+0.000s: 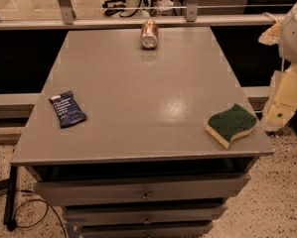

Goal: Pick sponge

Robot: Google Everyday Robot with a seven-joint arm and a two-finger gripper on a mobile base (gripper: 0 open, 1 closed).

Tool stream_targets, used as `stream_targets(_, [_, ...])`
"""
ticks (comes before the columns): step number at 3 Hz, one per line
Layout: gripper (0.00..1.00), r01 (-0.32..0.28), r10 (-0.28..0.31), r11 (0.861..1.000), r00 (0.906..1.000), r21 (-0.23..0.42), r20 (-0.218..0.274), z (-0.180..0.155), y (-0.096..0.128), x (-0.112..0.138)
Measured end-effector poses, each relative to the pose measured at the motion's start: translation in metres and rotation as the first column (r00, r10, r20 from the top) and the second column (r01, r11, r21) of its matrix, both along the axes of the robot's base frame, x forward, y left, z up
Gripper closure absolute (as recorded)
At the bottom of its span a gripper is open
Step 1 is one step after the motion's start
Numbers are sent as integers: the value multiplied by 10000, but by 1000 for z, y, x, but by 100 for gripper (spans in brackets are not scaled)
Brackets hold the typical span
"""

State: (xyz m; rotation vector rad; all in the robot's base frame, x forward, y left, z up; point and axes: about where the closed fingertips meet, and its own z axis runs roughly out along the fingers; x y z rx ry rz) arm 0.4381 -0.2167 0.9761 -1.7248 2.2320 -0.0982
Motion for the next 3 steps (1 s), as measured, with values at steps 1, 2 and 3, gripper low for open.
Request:
stream_targets(1, [0,-87,86,9999,9999,104,53,-5,-3,1])
stream_targets(2, [0,-366,367,9987,9993,362,-11,-33,-12,6])
stream_targets(3, [0,-762,790,9938,9964,815,-321,-76,-17,19])
